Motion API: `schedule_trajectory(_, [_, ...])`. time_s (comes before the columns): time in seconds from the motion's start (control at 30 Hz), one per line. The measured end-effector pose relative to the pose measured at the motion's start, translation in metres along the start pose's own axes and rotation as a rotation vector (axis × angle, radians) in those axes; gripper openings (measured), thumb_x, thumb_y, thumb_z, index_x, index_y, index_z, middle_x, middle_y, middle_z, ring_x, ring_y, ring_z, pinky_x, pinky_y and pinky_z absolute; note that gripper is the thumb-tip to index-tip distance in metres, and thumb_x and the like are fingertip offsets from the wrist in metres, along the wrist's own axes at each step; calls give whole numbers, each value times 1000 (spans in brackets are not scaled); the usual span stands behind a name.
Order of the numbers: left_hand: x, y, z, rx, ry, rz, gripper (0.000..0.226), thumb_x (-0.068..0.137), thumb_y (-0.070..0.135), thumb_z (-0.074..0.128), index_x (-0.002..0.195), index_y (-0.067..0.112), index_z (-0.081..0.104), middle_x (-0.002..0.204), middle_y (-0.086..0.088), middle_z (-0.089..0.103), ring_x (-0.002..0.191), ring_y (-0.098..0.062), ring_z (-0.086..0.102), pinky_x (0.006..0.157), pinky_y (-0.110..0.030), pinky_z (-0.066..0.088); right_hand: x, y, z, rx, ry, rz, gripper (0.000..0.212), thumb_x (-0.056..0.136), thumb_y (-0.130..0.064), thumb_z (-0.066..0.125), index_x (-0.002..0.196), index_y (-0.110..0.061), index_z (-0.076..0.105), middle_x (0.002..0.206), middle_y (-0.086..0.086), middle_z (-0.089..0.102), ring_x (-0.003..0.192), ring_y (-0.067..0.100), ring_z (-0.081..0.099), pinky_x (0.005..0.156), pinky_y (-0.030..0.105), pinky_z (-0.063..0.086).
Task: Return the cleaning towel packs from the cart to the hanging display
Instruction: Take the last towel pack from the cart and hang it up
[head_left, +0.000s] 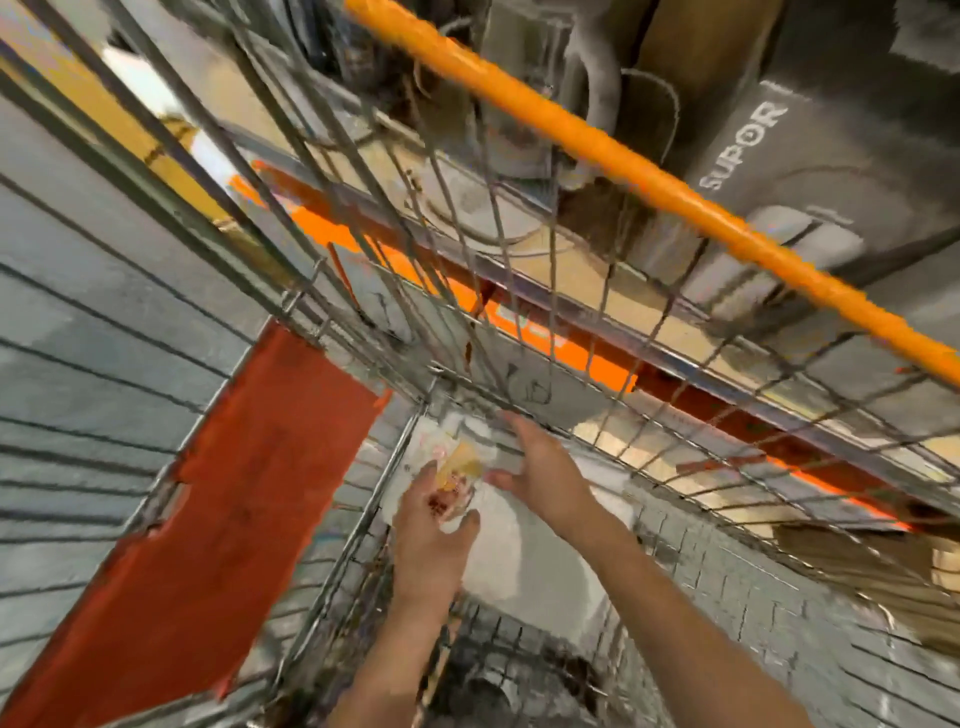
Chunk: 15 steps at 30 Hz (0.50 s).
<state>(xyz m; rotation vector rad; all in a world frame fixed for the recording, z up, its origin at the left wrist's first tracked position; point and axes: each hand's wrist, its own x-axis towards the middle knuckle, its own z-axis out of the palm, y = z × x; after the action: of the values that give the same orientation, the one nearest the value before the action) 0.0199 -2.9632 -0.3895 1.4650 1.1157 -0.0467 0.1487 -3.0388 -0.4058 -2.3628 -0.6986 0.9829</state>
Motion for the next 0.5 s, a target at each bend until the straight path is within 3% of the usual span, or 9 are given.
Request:
schedule_trajectory(0.23, [24,-41,-9,27,67,-56,75,83,-4,63,146,19,31,128,-17,55,108,-34,59,92,-50,49,51,-1,18,-123,-134,-20,93,75,-37,77,147,-13,24,151,7,34,136,24,35,109,30,29])
schedule_trajectory(0.3, [26,-46,-10,20,75,-84,79,81,-5,65,146,24,31,124,-13,56,100,-28,61,82,-40,54,57,-1,21,-133,-144,-1,100,70,-41,79,148,-14,23,150,7,35,136,24,34,112,35,27])
schedule_trajectory(0.4, [24,-50,-10,-3,62,-127,82,79,-7,67,145,27,33,122,-10,51,85,-13,58,68,-19,48,60,-3,22,-66,-164,52,107,65,-43,82,148,-18,21,148,7,39,135,27,34,111,41,29])
schedule_trajectory(0.5, [19,-52,-9,93,72,-38,81,77,-5,69,144,25,34,130,-7,46,98,-13,57,76,-19,49,63,0,23,-146,-229,86,104,66,-50,79,147,-14,26,149,10,34,137,29,29,112,40,27])
